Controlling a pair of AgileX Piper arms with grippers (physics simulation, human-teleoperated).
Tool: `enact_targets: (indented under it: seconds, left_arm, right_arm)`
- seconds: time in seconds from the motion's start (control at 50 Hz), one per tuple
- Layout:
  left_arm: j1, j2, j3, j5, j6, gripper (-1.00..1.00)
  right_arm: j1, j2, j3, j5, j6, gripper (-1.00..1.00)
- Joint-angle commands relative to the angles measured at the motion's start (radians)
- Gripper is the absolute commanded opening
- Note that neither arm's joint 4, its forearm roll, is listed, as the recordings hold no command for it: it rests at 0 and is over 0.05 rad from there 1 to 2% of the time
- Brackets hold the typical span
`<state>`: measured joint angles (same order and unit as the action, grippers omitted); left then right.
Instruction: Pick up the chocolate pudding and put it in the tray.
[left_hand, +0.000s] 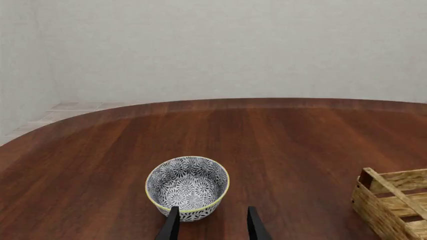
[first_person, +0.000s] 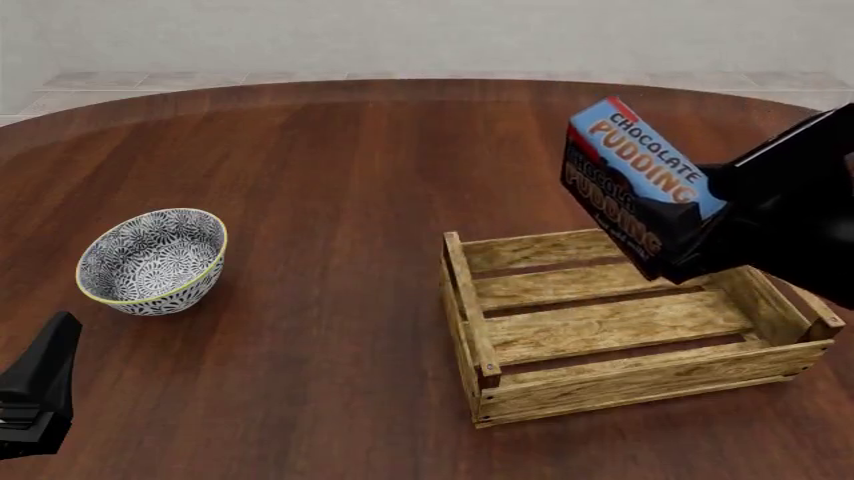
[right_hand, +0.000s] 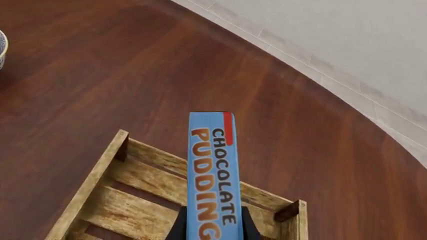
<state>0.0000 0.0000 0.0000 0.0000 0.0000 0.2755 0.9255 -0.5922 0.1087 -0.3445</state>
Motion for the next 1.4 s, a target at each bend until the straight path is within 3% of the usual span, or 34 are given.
enact_targets:
  seconds: [0.02, 1.4]
  left_arm:
    - [0.0, 0.0, 0.0, 0.0, 0.0, 1.0]
    - [0.0, 0.0, 0.0, 0.0, 0.0, 1.0]
  right_arm:
    - [0.0, 0.01, 0.029, -0.024, 0.042, -1.0]
    - [0.006, 0.077, 0.177, -0.17, 0.123, -1.0]
